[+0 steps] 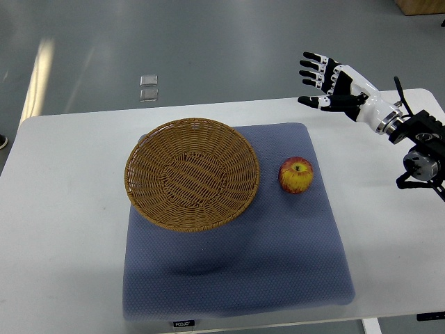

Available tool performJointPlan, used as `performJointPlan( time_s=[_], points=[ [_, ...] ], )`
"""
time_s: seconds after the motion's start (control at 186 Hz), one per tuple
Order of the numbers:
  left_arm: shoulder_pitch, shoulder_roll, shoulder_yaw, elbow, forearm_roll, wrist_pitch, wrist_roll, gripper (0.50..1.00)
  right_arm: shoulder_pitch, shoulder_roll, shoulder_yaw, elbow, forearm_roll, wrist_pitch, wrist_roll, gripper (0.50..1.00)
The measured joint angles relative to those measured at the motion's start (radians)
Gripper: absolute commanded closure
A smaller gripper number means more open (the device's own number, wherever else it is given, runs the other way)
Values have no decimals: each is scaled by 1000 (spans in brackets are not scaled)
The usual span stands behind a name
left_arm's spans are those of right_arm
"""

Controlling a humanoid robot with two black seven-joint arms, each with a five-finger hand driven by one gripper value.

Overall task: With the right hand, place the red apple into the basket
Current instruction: 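Lower the open right hand down over the red-yellow apple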

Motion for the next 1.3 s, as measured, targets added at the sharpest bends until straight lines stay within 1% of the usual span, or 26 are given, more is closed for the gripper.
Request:
performJointPlan(
  time_s=[0.172,0.302,0.399,0.576,0.695,0.819,0.98,1.083,1.174,1.298],
  points=[
    [0,0,0,1,0,0,0,500,67,-88,-2,76,-245,110,16,579],
    [0,0,1,1,0,0,0,500,112,-145,-10,146,-392,166,18,579],
    [0,0,1,-1,0,0,0,500,143,-172,-37,202,-536,179,19,579],
    [-1,0,4,-1,0,0,0,500,163,-178,-81,259,-752,168,20,579],
    [-2,0,6,1,0,0,0,500,166,-176,-123,281,-851,144,21,579],
    [-2,0,6,2,0,2,0,500,177,-172,-217,283,-921,57,21,579],
    [-2,0,6,3,0,4,0,500,210,-169,-361,277,-942,-66,21,579],
    [-2,0,6,3,0,6,0,500,227,-168,-437,270,-945,-124,20,579],
    [-2,0,6,3,0,7,0,500,239,-167,-479,263,-945,-155,19,579],
    [-3,0,7,4,0,9,0,500,244,-166,-506,260,-946,-168,16,579]
  ],
)
